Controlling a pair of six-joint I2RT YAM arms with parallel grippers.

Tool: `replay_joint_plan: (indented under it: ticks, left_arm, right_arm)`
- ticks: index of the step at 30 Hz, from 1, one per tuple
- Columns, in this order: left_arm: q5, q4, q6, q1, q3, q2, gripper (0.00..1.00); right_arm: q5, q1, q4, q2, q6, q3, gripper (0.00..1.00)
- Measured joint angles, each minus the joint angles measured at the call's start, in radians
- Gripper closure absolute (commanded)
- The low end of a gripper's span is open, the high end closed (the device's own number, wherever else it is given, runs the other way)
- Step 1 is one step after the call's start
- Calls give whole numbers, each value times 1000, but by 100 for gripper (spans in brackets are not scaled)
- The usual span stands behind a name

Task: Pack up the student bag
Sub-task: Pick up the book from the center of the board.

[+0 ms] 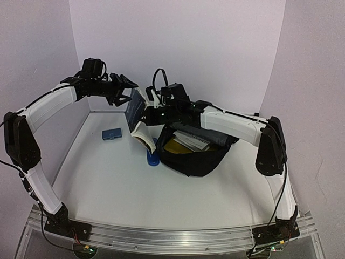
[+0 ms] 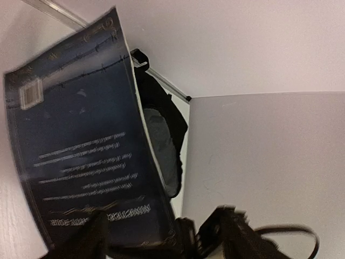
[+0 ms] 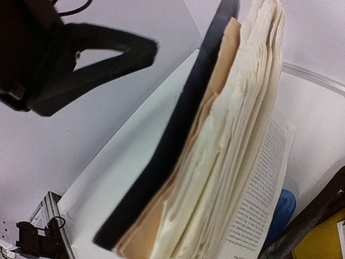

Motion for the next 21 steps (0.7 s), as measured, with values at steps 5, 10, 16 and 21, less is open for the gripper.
replay_joint_plan:
  ticks: [5,10,16,21]
  left_arm:
    - [-45,-120,125,11,14,-35,1]
    - [-100,-220,300,23,-9,-119,0]
    - [-137,-275,529,20,-101,-204,0]
    - [-163,-259,772,-55,-205,-278,0]
  right_arm:
    - [-115,-98,6,-36,101,-44,100]
    - [-249,-197,40,-101,229,-103,100]
    - [-389,-236,88,-143,354,-119,100]
    - [-507,-237,132,-163,458,-120,100]
